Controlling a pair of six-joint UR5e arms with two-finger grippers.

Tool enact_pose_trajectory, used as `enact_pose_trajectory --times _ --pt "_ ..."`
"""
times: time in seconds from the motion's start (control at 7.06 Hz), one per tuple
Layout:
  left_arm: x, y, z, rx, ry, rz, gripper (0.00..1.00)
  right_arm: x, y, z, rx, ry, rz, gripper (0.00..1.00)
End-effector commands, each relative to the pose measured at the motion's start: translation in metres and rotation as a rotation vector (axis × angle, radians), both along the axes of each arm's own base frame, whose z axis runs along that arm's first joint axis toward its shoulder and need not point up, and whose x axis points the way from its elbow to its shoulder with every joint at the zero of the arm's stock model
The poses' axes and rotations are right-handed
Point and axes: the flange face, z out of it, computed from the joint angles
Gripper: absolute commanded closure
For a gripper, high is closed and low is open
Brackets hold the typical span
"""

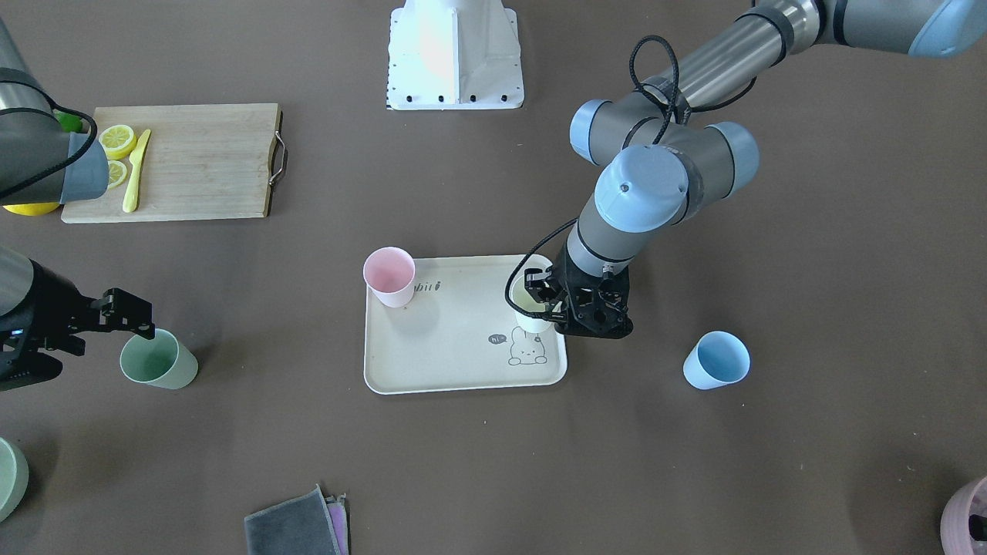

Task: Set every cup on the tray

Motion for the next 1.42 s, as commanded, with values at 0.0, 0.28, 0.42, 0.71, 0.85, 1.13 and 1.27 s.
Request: enact_pose_trajectory --times 0.0,0.28,0.42,0.71,0.85,1.13,1.27 --pt "0.000 -0.004 -0.002 0.033 -0.015 -0.024 0.02 0.001 -0.006 0.021 -0.042 0.022 0.008 0.00" --pt "0.000 -0.004 -0.003 0.035 -0.015 -0.025 0.02 -0.010 -0.023 0.034 -0.080 0.039 0.009 0.00" --pt "0.000 -0.004 -0.004 0.034 -0.015 -0.026 0.02 -0.012 -0.025 0.034 -0.081 0.038 0.008 0.00" --pt "-0.046 -0.030 -0.007 0.088 -0.007 -0.038 0.02 -0.026 -0.016 0.040 -0.100 0.045 -0.007 0.13" --pt "-0.089 -0.053 0.035 0.148 -0.046 -0.004 0.02 -0.030 -0.014 0.041 -0.112 0.045 -0.005 0.80" --pt "-0.169 -0.082 0.101 0.186 -0.099 0.021 0.02 -0.030 -0.015 0.036 -0.104 0.035 -0.011 1.00" --pt "-0.201 -0.090 0.121 0.166 -0.092 0.017 0.02 -0.031 -0.016 0.034 -0.103 0.035 -0.013 1.00"
